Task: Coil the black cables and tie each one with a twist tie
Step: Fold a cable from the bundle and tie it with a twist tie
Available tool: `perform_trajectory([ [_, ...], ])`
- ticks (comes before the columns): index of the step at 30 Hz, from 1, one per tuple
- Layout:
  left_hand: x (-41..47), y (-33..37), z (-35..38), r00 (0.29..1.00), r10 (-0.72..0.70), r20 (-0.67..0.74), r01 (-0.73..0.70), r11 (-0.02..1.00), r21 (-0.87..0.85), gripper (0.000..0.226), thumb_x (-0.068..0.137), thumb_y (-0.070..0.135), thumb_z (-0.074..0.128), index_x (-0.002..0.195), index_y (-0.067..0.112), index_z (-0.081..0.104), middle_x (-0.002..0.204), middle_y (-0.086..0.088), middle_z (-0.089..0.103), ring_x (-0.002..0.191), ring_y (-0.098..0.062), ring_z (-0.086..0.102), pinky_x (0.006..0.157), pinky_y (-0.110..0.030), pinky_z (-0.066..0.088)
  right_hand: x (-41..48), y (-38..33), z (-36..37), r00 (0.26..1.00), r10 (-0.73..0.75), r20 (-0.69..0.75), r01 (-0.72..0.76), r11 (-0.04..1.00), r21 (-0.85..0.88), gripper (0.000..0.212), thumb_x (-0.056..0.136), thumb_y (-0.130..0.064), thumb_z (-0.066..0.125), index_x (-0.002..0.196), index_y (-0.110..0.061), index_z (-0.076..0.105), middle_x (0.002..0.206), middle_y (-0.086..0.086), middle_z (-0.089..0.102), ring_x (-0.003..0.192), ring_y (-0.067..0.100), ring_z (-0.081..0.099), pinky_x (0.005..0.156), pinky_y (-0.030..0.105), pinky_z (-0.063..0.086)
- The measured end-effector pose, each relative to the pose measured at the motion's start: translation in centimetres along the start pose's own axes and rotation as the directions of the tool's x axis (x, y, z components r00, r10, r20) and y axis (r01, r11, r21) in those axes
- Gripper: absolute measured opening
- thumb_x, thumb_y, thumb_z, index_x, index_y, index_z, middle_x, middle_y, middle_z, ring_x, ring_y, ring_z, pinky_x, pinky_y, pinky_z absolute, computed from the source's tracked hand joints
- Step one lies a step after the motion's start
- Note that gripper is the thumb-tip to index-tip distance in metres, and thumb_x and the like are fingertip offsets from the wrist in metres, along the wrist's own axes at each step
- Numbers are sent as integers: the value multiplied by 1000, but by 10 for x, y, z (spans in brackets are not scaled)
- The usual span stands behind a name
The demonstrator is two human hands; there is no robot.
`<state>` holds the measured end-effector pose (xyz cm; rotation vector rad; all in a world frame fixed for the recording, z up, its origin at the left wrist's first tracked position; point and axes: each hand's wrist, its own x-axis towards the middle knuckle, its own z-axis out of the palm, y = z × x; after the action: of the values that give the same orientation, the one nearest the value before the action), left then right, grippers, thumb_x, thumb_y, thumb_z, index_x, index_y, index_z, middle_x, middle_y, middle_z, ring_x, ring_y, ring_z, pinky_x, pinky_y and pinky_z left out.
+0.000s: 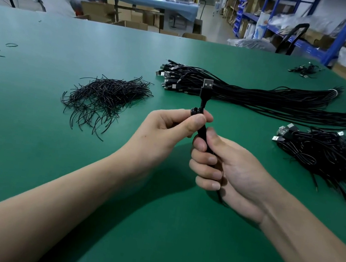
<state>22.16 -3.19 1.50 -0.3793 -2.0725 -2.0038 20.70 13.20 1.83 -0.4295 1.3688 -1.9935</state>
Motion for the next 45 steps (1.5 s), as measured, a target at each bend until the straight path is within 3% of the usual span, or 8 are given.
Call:
perform_trajectory([
  [3,6,-1,-9,999,-35,26,33,996,86,27,93,39,61,109,23,76,79,15,69,74,5,55,72,-5,41,3,3,0,984,-96,-148,61,972,-225,37,108,-41,35,81,-18,44,63,-9,26,51,8,18,43,20,17],
  [5,13,-2,-28,1000,-3,3,2,945,328,31,100,42,57,110,20,76,89,12,74,76,0,57,71,-13,45,4,2,-1,957,-170,-234,71,923,-379,38,109,-40,32,80,-18,42,62,-10,26,51,8,18,43,20,17],
  [7,22,-4,-57,995,99,-11,-61,694,717,32,102,39,54,112,19,77,99,7,74,86,-9,64,81,-31,52,3,1,-4,929,-223,-295,55,873,-485,38,110,-39,32,80,-18,42,63,-10,27,50,7,20,42,17,20],
  [9,27,-5,-88,990,118,-83,24,434,901,25,102,29,56,116,23,76,111,4,71,98,-20,65,87,-40,52,1,0,-6,911,-247,-331,34,843,-537,38,110,-38,32,80,-18,43,63,-10,28,49,6,22,42,16,21],
  [15,30,-14,-147,952,74,-296,285,132,949,26,93,13,66,104,32,79,111,0,67,103,-31,62,71,-35,46,1,0,-7,895,-255,-367,6,828,-561,37,109,-37,33,82,-16,44,62,-10,29,48,6,23,43,15,22],
  [25,28,-14,-151,963,108,-247,234,118,965,16,85,22,77,84,38,77,88,8,62,79,-15,48,53,-25,26,2,3,-12,894,-215,-393,9,885,-465,36,110,-38,32,82,-18,44,61,-11,29,47,6,23,41,15,23],
  [33,26,-18,-151,977,148,-154,133,146,980,8,90,19,74,91,27,77,107,-2,64,104,-31,59,74,-37,44,1,2,-7,932,-148,-330,5,917,-398,34,110,-34,31,84,-17,42,57,-12,30,48,7,22,43,19,20],
  [45,27,-17,-142,933,308,-187,88,308,947,8,90,15,67,96,19,70,93,-2,70,83,-29,64,74,-40,51,0,2,-3,948,-130,-292,6,921,-391,32,111,-33,30,88,-14,42,60,-10,30,51,8,22,48,24,17],
])
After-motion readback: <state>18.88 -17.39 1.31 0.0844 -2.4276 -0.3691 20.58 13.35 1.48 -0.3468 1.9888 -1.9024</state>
